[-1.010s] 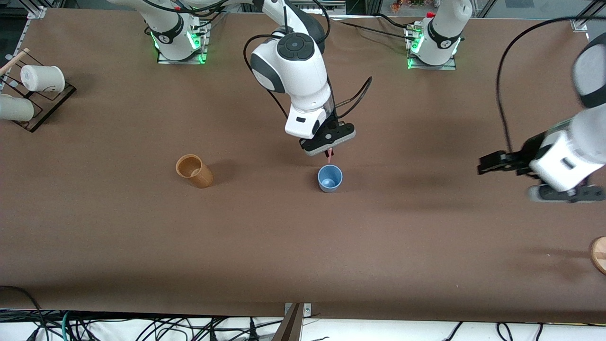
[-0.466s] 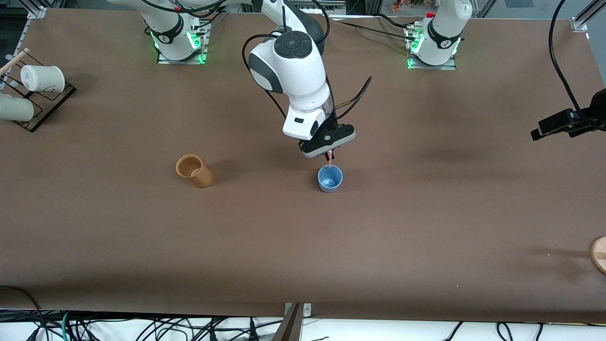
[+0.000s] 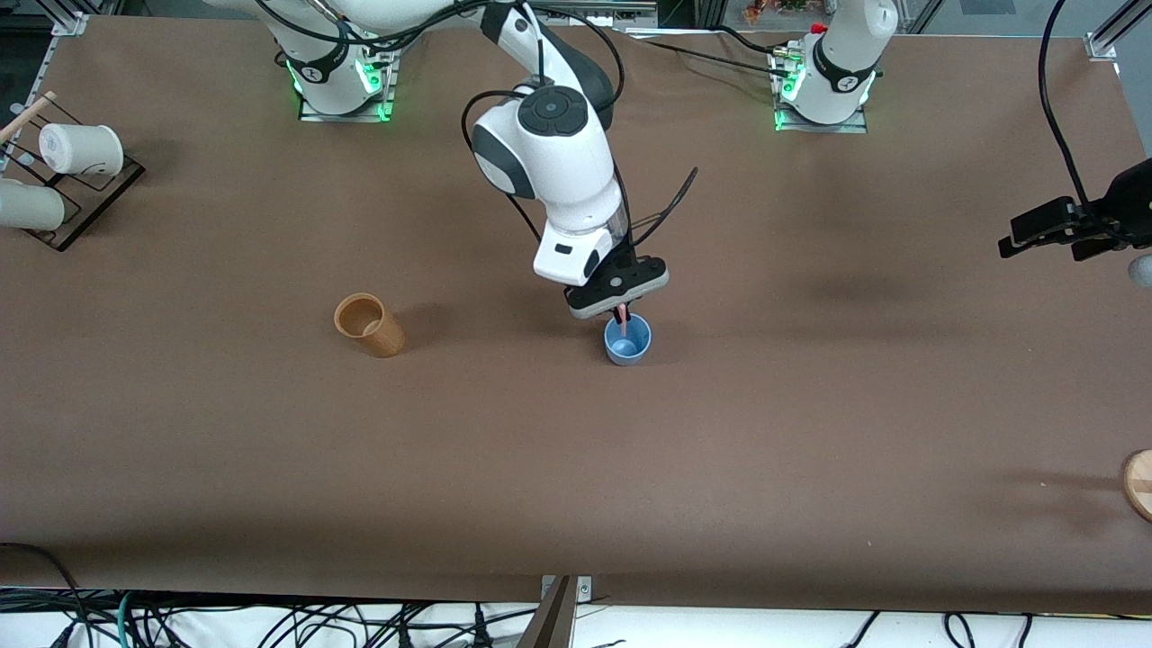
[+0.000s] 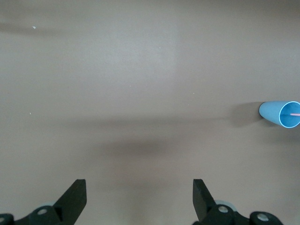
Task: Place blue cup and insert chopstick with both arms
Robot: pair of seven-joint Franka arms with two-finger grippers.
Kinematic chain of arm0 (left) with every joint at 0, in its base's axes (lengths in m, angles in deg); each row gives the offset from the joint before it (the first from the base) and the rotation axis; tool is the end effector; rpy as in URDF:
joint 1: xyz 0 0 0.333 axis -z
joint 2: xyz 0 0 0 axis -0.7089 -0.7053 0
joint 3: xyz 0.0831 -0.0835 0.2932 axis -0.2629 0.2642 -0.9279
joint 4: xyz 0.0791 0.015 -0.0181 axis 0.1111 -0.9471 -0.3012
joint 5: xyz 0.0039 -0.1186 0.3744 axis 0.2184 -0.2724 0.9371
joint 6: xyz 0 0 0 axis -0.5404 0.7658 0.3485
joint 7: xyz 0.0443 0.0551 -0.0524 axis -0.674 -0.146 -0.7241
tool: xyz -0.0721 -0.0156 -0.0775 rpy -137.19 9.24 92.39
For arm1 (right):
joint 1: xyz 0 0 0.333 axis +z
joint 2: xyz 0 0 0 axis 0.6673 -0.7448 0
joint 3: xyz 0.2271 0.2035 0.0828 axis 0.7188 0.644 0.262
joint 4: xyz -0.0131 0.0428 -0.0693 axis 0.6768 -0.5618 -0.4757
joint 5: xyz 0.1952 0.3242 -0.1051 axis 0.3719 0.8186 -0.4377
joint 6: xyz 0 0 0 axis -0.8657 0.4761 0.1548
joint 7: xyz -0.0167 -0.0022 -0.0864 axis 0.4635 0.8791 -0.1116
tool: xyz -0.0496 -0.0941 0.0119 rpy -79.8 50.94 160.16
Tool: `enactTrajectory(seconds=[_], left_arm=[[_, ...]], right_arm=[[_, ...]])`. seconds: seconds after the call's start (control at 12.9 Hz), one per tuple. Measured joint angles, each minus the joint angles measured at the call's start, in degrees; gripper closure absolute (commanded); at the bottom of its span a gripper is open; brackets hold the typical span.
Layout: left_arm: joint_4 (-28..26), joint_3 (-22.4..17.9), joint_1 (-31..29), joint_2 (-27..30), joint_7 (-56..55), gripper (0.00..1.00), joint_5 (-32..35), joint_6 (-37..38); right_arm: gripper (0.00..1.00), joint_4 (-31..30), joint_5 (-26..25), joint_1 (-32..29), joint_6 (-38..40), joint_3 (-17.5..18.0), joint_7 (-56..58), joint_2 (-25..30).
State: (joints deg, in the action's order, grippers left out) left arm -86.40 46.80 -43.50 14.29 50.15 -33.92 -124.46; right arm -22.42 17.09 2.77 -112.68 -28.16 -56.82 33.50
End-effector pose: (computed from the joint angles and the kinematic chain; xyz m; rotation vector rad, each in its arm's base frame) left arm 0.5865 0.0376 0.5955 3.0295 0.0349 -0.1196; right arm 0.5470 0.5560 0.3889 -2.8744 -0.5317 -0.4999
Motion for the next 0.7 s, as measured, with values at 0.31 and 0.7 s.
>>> enactTrajectory(seconds=[0.31,0.7], left_arm=[[-0.1,0.0,0.0,-0.7,0.2,0.00,0.0,-0.2],[-0.1,0.1,0.1,-0.9,0.3,0.00,0.0,-0.3]], right_arm=[[0.00,0.1,-1.3,0.5,-0.3,0.0,0.0,-0.6],[0.00,1.3,-1.3,0.2,2.8,-0.2,0.0,-0.3]])
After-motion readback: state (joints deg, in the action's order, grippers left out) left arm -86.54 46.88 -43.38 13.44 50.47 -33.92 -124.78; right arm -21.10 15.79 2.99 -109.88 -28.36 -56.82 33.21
